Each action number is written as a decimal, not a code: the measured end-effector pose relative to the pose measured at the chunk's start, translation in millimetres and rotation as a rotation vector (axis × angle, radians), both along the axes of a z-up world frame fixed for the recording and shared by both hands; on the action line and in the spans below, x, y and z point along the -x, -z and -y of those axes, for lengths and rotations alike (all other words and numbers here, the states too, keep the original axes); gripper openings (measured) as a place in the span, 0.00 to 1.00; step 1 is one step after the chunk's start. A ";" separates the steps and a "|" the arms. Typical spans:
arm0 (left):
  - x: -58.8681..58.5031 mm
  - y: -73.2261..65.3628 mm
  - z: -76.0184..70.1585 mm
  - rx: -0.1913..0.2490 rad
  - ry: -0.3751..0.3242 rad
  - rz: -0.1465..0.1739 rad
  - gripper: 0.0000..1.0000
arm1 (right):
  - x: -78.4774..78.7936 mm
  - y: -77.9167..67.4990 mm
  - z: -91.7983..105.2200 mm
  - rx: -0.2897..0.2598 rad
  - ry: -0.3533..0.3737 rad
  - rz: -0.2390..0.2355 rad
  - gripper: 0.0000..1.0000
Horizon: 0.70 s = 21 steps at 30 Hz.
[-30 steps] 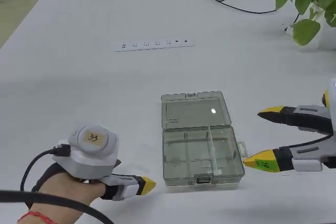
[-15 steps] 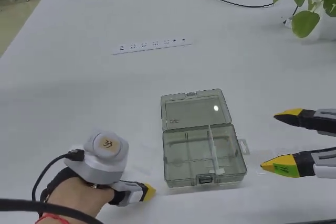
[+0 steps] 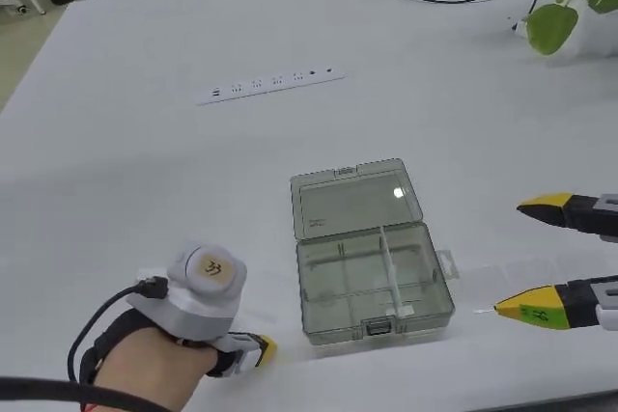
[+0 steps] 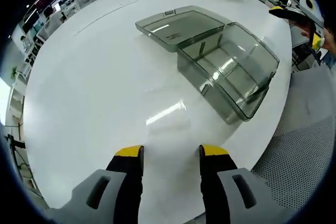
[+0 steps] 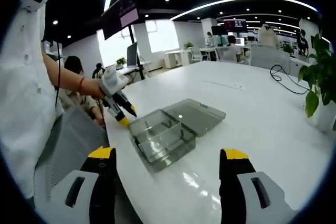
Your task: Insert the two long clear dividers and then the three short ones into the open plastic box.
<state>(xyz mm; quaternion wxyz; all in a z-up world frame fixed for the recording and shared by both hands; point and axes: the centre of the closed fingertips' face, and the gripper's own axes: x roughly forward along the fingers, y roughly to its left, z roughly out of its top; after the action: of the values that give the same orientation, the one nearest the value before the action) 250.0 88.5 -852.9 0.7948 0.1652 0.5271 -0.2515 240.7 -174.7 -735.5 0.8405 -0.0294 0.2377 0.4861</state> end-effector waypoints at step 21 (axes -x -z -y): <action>1.7 -0.9 -2.4 0.018 -0.029 -0.055 0.31 | 17.7 18.7 7.5 0.094 -0.044 0.015 0.82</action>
<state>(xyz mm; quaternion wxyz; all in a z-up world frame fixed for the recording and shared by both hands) 248.3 91.0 -851.9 0.7849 0.1432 0.5489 -0.2492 223.0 -182.2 -754.2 0.8290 -0.0778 0.2530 0.4927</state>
